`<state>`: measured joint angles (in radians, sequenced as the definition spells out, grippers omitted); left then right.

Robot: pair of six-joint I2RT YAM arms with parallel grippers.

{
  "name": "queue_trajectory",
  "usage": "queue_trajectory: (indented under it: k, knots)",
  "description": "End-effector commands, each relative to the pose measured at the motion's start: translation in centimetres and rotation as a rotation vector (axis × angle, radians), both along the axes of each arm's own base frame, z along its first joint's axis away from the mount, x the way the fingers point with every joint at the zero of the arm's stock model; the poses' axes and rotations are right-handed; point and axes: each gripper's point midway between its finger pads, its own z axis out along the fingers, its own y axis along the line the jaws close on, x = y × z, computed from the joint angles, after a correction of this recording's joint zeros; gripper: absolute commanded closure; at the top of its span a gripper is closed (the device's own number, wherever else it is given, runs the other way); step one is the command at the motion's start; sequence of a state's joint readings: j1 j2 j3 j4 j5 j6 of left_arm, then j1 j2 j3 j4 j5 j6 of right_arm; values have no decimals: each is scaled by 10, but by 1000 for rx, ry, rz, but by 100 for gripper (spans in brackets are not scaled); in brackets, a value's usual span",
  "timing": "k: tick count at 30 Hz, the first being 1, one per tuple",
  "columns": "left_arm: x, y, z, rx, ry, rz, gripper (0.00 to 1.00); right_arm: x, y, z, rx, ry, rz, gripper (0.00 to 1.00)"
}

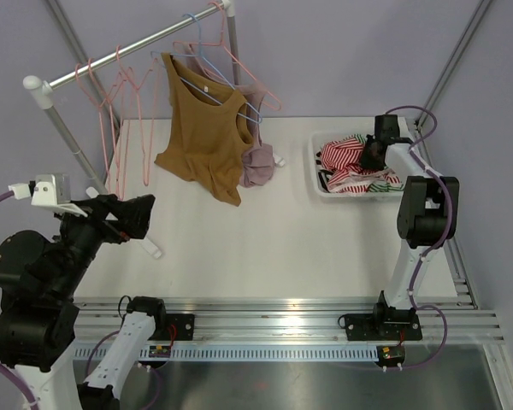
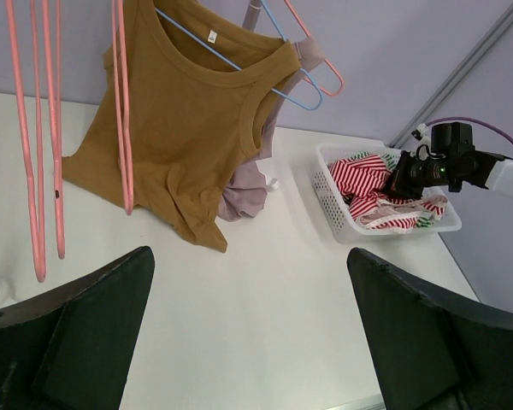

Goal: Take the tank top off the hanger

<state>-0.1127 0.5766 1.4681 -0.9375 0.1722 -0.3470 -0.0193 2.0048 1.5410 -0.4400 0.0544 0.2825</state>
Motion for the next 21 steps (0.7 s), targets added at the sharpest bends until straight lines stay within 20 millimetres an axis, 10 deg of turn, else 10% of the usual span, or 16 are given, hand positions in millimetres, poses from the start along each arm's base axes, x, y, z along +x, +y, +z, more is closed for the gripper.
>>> queue_trajectory:
  k: [1,8,12,15,21]
  knots:
    - [8,3,17,-28,-8,31,1,-9,-3,5,42,45,-17,100]
    - [58,-5,28,-81,37,32,1,-5,-8,135,5,-176,-19,1]
    - [93,-4,36,-69,63,69,1,-29,-10,219,-25,-299,-2,0]
    - [118,-11,43,-57,82,78,1,-49,-3,242,9,-378,2,0]
    - [172,-34,52,18,104,194,1,-127,76,303,334,-645,296,1]
